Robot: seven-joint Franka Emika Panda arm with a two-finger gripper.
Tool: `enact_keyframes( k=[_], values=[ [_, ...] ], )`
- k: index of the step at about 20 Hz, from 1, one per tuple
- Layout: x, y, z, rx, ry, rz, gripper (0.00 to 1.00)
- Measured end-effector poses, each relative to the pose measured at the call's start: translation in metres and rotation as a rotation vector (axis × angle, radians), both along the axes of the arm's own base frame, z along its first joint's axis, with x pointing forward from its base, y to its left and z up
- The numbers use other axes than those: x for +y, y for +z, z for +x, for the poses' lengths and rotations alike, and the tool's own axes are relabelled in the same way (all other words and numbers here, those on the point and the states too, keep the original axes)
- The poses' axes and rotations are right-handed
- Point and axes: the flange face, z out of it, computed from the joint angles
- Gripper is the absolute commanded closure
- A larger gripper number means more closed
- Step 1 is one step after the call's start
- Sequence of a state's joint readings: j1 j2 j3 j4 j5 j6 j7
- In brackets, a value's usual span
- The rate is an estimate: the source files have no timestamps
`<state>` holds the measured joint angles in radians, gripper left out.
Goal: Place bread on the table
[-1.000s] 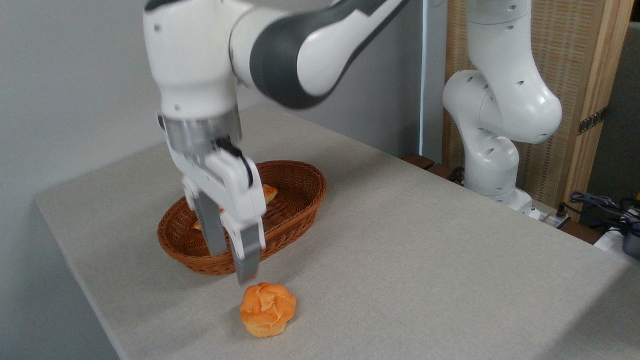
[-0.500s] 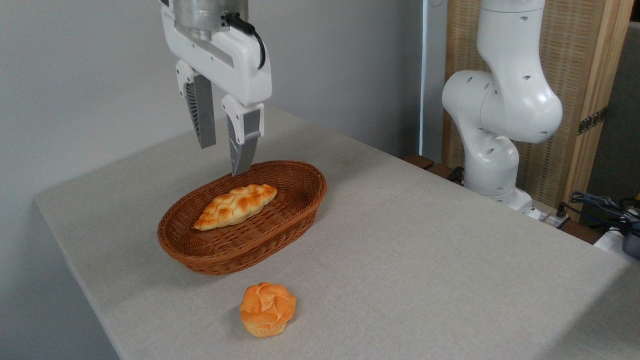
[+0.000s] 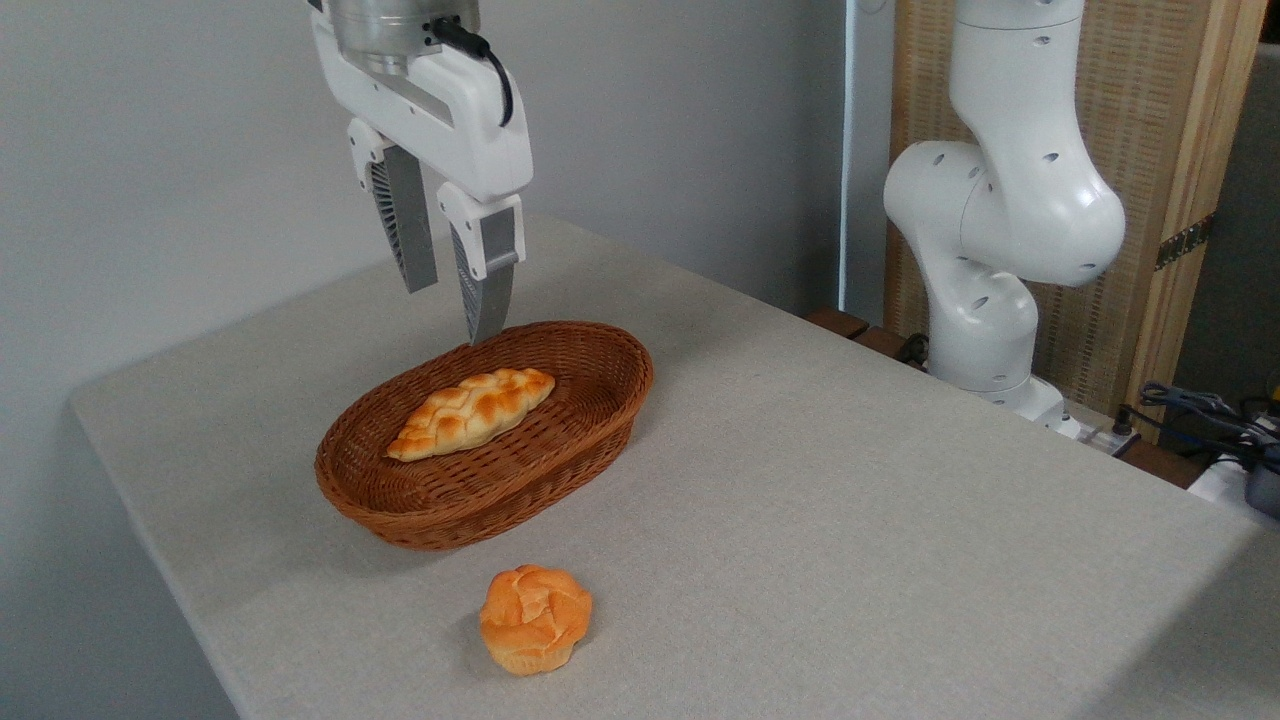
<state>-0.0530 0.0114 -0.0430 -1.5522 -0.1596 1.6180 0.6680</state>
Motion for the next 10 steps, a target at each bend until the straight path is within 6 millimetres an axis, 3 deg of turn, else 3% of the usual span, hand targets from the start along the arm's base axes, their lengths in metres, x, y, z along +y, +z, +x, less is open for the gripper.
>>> enact_keyframes(
  k=[10],
  values=[
    [-0.0060,-0.0044,0.0035,0.020,-0.028,0.129,0.00]
  ],
)
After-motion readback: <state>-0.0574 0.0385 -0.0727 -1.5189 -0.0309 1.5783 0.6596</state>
